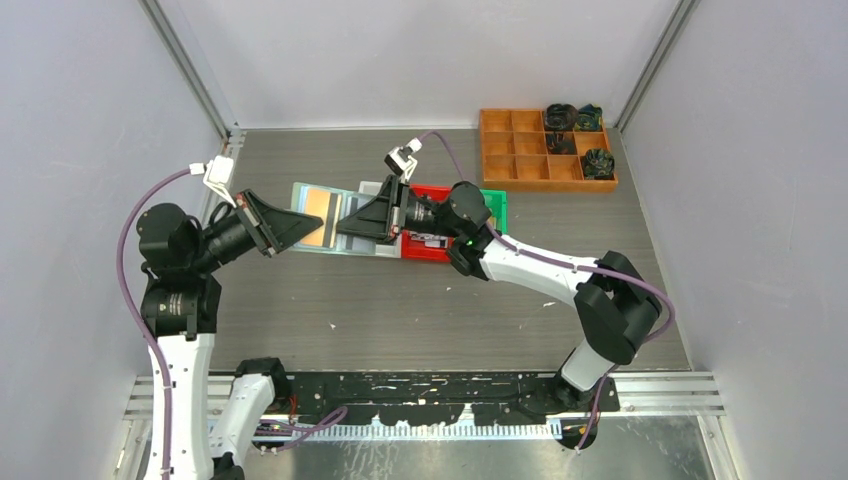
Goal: Take the credit cards out of the card holder
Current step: Remove the credit card from the card holder, then place the credit card in the storage box, then remove the credit card from the card holder.
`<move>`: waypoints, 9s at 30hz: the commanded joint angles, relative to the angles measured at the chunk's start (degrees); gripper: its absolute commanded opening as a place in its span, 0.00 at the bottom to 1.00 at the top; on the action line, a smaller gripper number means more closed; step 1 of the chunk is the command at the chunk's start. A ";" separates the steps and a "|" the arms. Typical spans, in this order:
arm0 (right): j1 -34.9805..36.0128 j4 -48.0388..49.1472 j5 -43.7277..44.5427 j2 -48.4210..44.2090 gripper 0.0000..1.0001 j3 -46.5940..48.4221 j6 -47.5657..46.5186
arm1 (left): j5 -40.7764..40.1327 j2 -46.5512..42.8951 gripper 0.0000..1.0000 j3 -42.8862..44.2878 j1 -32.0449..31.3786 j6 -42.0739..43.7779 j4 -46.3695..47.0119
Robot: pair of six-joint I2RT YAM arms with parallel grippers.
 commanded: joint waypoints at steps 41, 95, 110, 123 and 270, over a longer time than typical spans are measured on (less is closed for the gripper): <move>1.38 -12.60 9.48 -8.39 0.33 3.31 -13.07 | 4.55 -0.05 0.14 1.30 -0.90 0.50 -0.69; 1.20 6.69 15.24 -8.18 0.01 -11.78 -8.58 | 11.47 1.09 0.23 -1.45 -0.87 -17.30 16.33; 0.72 3.99 15.06 -9.44 0.01 -12.32 -9.42 | 10.75 0.92 0.00 -1.08 -0.90 -16.71 15.34; 1.69 7.44 15.51 -4.90 0.43 -8.69 -5.05 | 10.05 0.73 0.00 -0.98 -0.88 -15.98 14.46; -0.49 -48.94 -2.05 -11.81 0.01 10.45 -42.17 | 6.53 -2.20 0.33 8.20 -0.87 35.55 -24.09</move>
